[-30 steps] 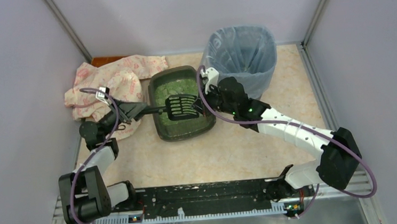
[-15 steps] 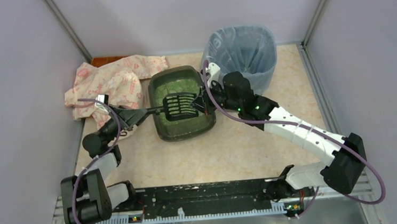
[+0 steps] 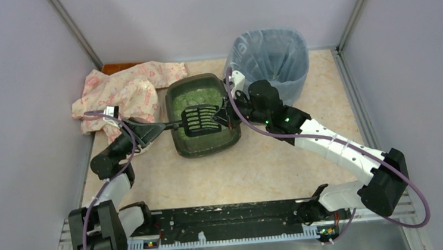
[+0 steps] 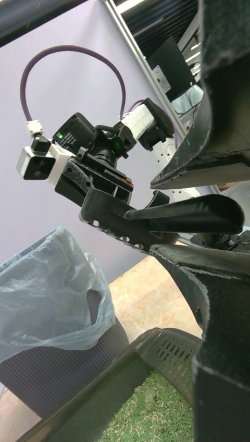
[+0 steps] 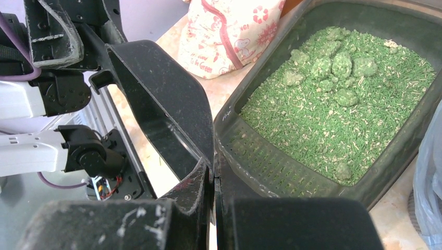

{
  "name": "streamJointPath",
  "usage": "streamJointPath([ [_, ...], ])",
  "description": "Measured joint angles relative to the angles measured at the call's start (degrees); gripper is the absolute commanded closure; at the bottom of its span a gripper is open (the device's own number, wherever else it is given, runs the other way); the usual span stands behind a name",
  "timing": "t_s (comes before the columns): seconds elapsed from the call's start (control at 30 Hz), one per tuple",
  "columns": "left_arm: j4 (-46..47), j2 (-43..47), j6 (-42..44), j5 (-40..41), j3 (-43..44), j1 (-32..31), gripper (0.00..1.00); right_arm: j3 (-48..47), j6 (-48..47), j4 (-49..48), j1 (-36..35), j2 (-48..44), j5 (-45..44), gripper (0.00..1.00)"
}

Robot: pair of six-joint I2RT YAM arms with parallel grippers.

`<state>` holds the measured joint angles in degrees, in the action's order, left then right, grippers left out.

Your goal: Clean the litter box

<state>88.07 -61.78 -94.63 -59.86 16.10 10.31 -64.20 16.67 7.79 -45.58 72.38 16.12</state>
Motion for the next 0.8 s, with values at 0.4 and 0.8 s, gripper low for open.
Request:
streamJointPath([
  [0.4,0.0,3.3,0.9,-2.0,0.0,-0.9,0.46,-0.8,0.6,0.6,0.0,1.9,0.1,1.00],
  [0.8,0.1,5.6,3.0,-3.4,0.0,-1.2,0.42,-2.5,0.7,1.8,0.0,2.4,0.3,1.00],
])
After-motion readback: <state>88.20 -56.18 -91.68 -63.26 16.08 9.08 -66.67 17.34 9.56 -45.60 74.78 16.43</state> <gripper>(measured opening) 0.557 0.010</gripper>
